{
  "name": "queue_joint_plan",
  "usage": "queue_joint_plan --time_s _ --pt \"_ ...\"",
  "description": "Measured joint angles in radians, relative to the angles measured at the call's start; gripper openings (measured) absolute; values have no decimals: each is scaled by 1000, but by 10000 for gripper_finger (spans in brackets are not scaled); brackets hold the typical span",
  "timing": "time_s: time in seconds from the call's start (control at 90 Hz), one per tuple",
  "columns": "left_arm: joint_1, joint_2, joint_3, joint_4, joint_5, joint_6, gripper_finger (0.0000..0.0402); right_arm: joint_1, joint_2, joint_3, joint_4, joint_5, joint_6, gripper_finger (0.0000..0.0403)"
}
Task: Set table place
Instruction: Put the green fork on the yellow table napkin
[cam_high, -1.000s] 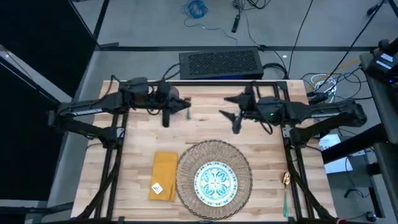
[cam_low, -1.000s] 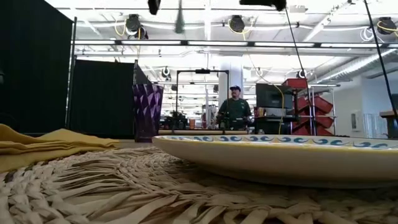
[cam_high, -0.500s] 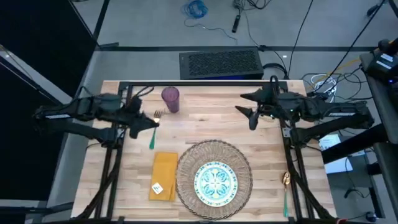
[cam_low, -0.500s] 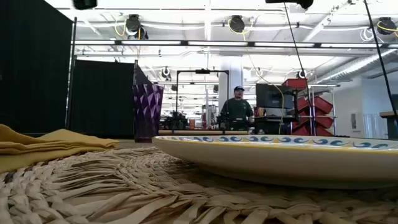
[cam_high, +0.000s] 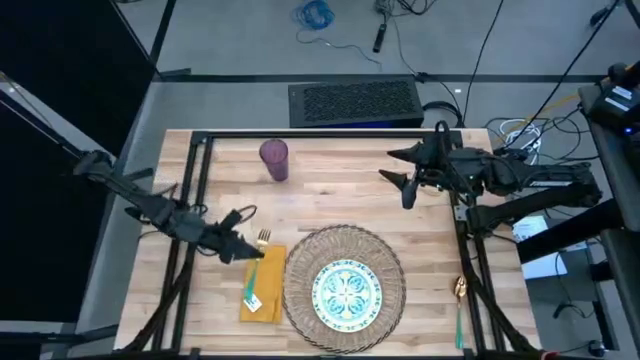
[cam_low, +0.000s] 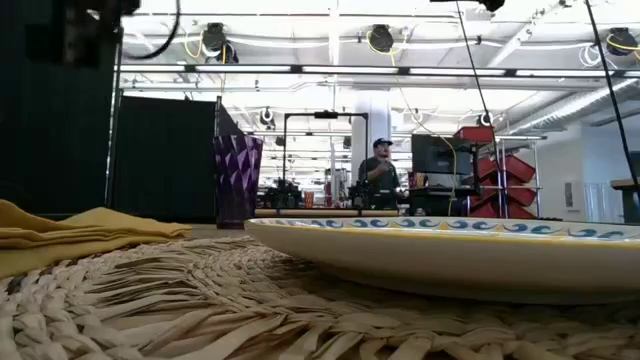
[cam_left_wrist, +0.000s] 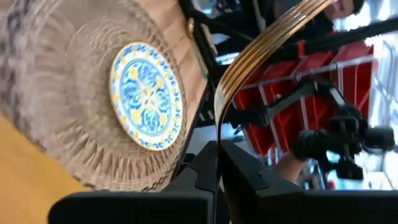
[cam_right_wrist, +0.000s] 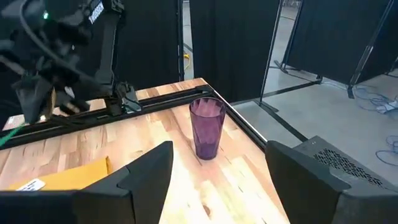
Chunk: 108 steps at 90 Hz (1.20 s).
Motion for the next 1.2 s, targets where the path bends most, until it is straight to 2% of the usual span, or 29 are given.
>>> queue_joint_plan --time_s 0.144,0.267,0.356,0.478,0.8,1.2 --pt "-118 15 -69 60 -149 -108 0 0 0 0 -9 -4 -14 242" --pt "-173 65 -113 123 -213 -211 0 0 0 0 -10 -4 -29 242" --pt "-194 119 -149 141 -213 -320 0 0 0 0 -10 -10 -31 242" --pt "-199 200 -175 245 -211 -438 0 0 0 0 -9 -30 -34 242" --pt "-164 329 -219 279 -173 -634 0 0 0 0 14 -50 -71 242" --pt "-87 347 -268 312 -116 -650 0 0 0 -1 17 -83 -95 242"
